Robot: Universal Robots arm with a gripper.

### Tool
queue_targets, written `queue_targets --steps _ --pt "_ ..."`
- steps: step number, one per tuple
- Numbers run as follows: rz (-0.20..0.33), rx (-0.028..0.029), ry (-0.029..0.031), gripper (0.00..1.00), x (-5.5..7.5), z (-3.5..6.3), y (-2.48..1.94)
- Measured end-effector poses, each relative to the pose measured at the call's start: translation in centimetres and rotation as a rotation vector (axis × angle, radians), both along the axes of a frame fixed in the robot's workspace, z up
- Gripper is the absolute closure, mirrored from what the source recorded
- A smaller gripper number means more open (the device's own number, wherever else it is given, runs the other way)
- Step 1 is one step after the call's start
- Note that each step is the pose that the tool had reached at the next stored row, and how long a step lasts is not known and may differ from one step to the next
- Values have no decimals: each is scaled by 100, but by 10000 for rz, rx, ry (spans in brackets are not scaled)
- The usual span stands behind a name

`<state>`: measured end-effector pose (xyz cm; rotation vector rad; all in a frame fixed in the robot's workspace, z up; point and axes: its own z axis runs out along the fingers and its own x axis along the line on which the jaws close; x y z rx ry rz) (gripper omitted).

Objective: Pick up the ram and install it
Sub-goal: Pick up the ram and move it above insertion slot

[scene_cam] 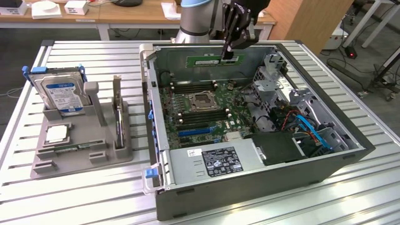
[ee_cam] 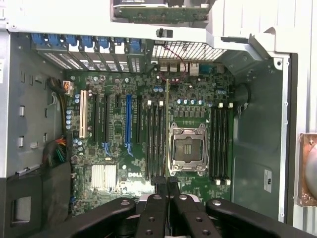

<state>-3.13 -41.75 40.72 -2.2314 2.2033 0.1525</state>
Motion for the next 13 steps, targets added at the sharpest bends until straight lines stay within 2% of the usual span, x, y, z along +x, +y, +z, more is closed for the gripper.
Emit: queue_targets --steps 13 --pt "-31 -1 4 89 4 -15 1"
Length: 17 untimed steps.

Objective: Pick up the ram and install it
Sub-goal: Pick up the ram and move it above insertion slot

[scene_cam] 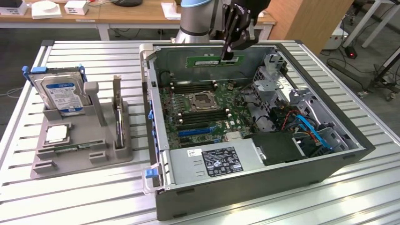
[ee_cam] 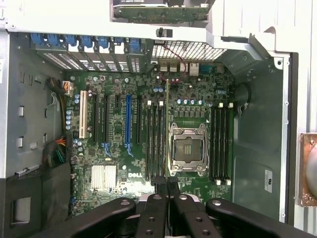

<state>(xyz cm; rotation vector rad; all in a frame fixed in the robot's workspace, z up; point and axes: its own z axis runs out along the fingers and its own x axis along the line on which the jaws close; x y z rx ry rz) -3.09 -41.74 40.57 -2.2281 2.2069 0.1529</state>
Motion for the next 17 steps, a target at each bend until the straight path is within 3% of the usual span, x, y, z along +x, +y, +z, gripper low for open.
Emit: queue_targets --steps 17 --pt "-440 0 0 89 3 -74 0"
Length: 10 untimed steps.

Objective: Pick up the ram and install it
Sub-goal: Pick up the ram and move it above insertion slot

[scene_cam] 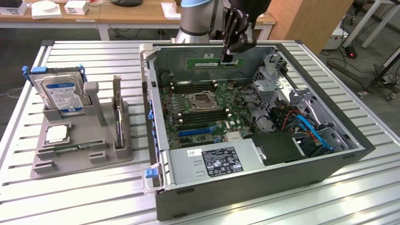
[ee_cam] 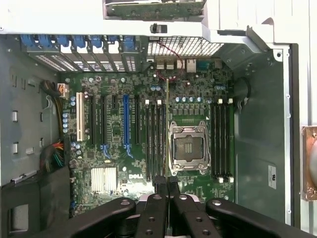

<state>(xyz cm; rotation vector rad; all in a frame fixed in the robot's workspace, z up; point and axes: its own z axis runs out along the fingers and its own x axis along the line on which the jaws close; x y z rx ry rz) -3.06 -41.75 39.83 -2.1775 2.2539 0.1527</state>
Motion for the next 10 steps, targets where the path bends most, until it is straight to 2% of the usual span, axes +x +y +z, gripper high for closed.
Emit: queue_targets --steps 10 --pt "-158 -1 1 89 0 -73 2"
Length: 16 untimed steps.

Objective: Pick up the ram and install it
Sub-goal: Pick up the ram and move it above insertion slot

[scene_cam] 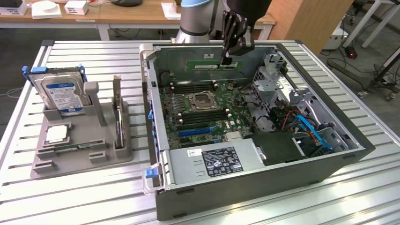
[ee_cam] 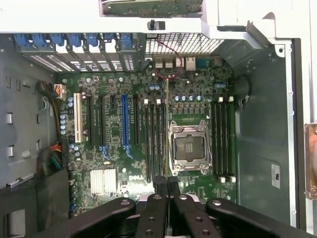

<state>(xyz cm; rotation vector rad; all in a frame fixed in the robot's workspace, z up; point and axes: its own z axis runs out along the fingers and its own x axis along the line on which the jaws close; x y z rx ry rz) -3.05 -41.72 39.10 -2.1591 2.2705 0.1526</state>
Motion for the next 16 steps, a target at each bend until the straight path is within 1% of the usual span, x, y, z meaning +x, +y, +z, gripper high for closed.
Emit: queue_targets --steps 9,16 --pt "39 -2 0 89 0 -62 6" --pt "233 -2 -1 89 -1 -87 7"
